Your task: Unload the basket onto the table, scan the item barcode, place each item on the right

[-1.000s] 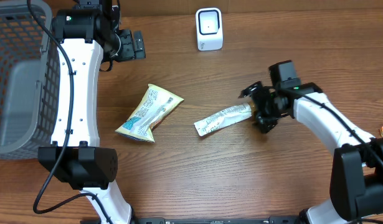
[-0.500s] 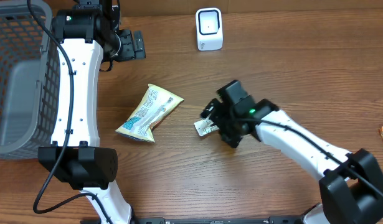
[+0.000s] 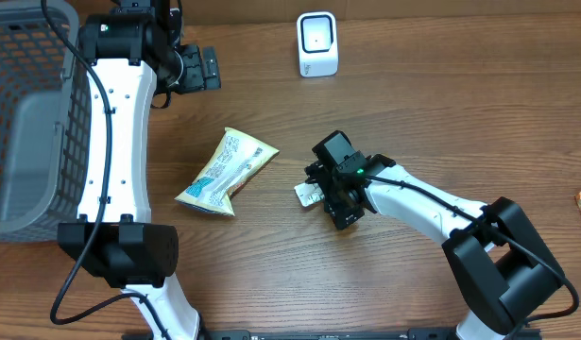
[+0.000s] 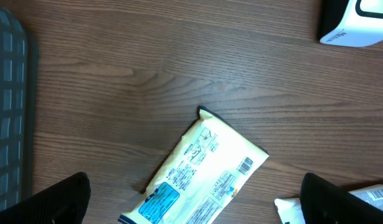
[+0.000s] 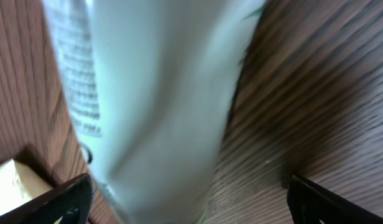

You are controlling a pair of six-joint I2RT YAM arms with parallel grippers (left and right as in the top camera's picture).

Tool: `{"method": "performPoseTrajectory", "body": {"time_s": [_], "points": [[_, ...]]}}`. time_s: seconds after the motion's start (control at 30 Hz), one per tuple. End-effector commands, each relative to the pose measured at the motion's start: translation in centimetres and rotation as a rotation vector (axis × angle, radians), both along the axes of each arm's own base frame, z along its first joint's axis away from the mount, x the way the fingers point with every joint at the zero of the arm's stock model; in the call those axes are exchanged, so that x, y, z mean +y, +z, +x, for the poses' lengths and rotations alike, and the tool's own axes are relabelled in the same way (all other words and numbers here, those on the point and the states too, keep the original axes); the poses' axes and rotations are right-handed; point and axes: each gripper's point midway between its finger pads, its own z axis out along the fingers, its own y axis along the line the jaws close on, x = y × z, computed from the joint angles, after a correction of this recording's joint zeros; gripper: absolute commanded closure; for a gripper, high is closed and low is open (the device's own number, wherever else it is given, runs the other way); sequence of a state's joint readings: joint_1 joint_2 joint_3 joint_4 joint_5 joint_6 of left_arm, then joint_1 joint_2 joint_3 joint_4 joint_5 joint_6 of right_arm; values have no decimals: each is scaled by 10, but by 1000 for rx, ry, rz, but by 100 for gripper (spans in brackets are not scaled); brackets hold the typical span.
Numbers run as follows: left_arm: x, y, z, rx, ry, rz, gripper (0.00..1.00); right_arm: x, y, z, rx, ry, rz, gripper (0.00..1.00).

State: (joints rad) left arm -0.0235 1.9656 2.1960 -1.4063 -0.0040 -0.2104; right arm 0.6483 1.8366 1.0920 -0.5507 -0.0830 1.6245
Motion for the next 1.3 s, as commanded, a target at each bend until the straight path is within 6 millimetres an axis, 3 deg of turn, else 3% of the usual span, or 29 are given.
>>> {"method": "performPoseTrajectory", "body": {"time_s": [0.0,0.1,0.27,0.43,0.63,0.8,1.0,1.03,1.27], "points": [[5,3,-1,-6,25,0,0,-25,-7,7,-14,-93,-99,1],[5,3,-1,-6,25,0,0,-36,-8,10,-9,-123,-125,9],[5,3,-1,-6,25,0,0,-41,-8,12,-8,-127,-129,65],[5,3,-1,-6,25,0,0,-44,-9,11,-26,-39,-169,95],[5,3,-1,-6,25,0,0,-57,-12,1,-14,118,-258,96],[5,3,-1,-6,25,0,0,-53,-3,4,-67,327,-277,96],[5,3,-1,-6,25,0,0,-31,31,14,-272,932,-303,96],[5,3,-1,-6,25,0,0,-25,45,11,-308,1023,-279,96],[5,3,-1,-6,25,0,0,-21,97,13,-457,1133,-292,96]]}}
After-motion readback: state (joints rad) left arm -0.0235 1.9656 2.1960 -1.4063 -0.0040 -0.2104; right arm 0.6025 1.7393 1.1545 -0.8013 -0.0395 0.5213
